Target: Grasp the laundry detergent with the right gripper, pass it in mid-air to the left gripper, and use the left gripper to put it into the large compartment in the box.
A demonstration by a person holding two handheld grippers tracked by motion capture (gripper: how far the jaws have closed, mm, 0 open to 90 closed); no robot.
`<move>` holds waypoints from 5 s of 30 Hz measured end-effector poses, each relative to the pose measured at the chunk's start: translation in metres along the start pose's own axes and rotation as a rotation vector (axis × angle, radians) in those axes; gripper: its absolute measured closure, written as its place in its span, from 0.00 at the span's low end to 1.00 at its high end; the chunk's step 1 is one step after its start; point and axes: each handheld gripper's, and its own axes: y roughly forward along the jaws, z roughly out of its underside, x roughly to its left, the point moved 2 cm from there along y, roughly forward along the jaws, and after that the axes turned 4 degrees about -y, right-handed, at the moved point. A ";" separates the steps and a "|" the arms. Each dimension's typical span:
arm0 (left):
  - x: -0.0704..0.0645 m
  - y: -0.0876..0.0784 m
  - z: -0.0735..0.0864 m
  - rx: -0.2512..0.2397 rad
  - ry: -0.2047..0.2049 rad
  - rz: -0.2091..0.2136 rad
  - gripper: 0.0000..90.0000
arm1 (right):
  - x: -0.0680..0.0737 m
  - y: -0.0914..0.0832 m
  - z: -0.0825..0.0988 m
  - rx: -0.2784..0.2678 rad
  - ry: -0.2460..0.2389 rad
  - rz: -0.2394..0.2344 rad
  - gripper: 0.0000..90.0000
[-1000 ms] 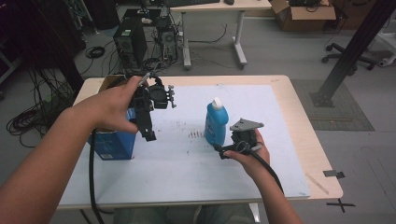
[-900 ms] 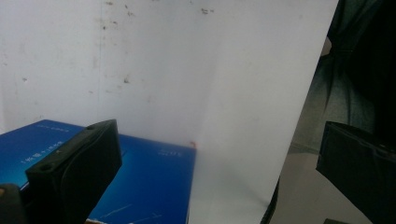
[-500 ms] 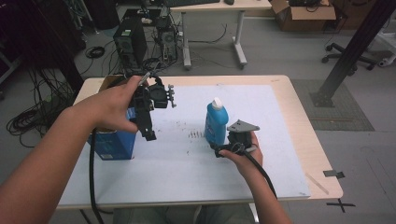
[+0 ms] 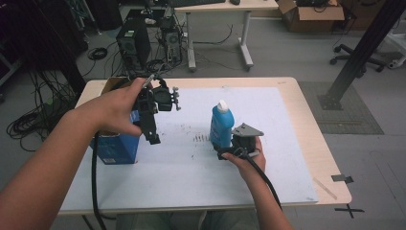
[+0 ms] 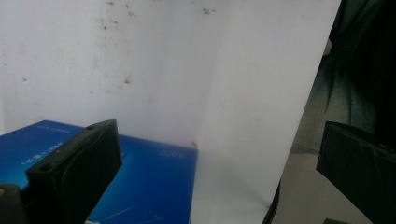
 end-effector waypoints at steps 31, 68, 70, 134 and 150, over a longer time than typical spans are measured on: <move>-0.002 -0.002 0.003 0.007 0.005 -0.003 0.00 | 0.001 0.015 -0.002 -0.096 0.033 0.050 0.00; -0.001 0.001 0.003 0.007 0.005 0.001 0.00 | 0.003 0.025 -0.003 -0.181 0.006 0.078 0.13; -0.001 0.001 0.003 0.005 0.004 -0.001 0.00 | 0.003 0.025 -0.003 -0.182 0.014 0.074 0.14; -0.002 -0.006 0.000 -0.006 0.005 -0.014 0.00 | -0.009 -0.006 -0.042 -0.257 -0.016 -0.014 0.50; -0.003 -0.016 -0.009 -0.026 0.023 -0.009 0.00 | -0.041 -0.056 -0.082 -0.259 -0.140 -0.241 0.50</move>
